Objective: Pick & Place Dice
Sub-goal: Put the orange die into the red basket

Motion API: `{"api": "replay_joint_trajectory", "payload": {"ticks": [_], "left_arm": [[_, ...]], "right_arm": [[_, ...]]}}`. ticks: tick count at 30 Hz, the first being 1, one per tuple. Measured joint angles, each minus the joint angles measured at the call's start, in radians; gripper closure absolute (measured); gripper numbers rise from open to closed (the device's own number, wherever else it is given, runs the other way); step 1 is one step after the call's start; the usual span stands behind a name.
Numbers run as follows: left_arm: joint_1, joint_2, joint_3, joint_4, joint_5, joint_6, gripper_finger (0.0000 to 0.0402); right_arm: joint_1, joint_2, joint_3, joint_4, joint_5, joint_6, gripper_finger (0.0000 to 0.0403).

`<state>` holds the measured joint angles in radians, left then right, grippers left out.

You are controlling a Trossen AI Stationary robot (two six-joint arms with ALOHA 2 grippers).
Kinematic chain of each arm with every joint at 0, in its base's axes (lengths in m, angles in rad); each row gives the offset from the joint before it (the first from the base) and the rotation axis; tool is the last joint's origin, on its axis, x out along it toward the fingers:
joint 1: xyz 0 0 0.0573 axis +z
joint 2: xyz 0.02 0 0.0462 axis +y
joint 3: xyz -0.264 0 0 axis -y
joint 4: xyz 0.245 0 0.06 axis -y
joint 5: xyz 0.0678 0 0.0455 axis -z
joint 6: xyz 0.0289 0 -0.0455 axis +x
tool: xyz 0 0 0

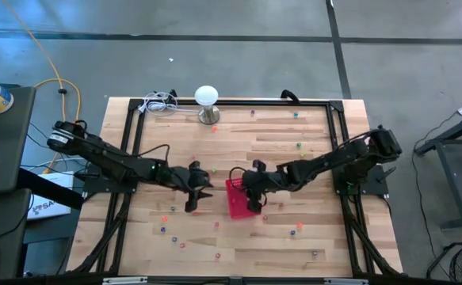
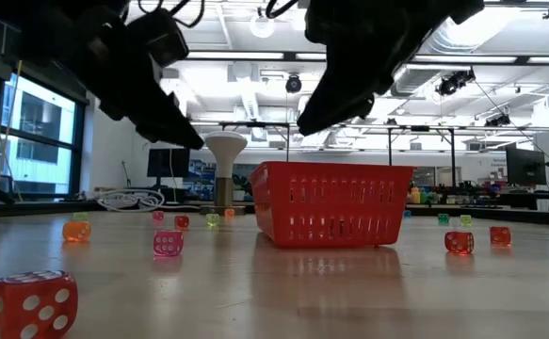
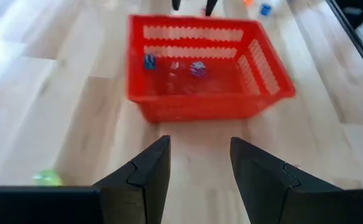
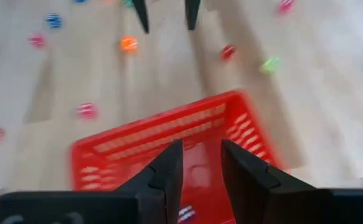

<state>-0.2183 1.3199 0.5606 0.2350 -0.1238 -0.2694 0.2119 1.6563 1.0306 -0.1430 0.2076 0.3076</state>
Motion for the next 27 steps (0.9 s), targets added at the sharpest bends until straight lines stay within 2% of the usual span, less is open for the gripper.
{"api": "replay_joint_trajectory", "payload": {"ticks": [5, 9, 11, 13, 15, 17, 22, 24, 27], "left_arm": [[0.084, -0.082, 0.004, 0.004, 0.001, 0.100, 0.0240], [0.176, -0.187, 0.005, -0.051, -0.020, 0.260, 0.0240], [0.224, -0.241, 0.006, -0.124, -0.036, 0.299, 0.0240], [0.271, -0.292, 0.004, -0.190, -0.036, 0.247, 0.0240], [0.299, -0.337, 0.004, -0.189, -0.031, 0.101, 0.0240], [0.309, -0.391, 0.005, -0.169, 0.006, -0.017, 0.0240], [0.270, -0.509, 0.009, -0.188, 0.070, -0.052, 0.0245], [0.246, -0.540, 0.009, -0.189, 0.097, -0.077, 0.0245], [0.213, -0.562, 0.009, -0.255, 0.130, -0.065, 0.0246]], "right_arm": [[-0.038, -0.065, 0.000, 0.009, 0.159, -0.172, 0.0303], [-0.101, -0.155, -0.001, 0.069, 0.327, -0.334, 0.0306], [-0.141, -0.195, -0.001, 0.162, 0.427, -0.318, 0.0307], [-0.173, -0.224, 0.000, 0.269, 0.468, -0.276, 0.0308], [-0.194, -0.240, 0.000, 0.374, 0.445, -0.244, 0.0309], [-0.199, -0.253, 0.000, 0.455, 0.361, -0.275, 0.0309], [-0.161, -0.244, 0.047, 0.659, 0.081, -0.346, 0.0309], [-0.129, -0.228, 0.106, 0.630, 0.047, -0.329, 0.0309], [-0.074, -0.222, 0.160, 0.473, 0.049, -0.363, 0.0309]]}}
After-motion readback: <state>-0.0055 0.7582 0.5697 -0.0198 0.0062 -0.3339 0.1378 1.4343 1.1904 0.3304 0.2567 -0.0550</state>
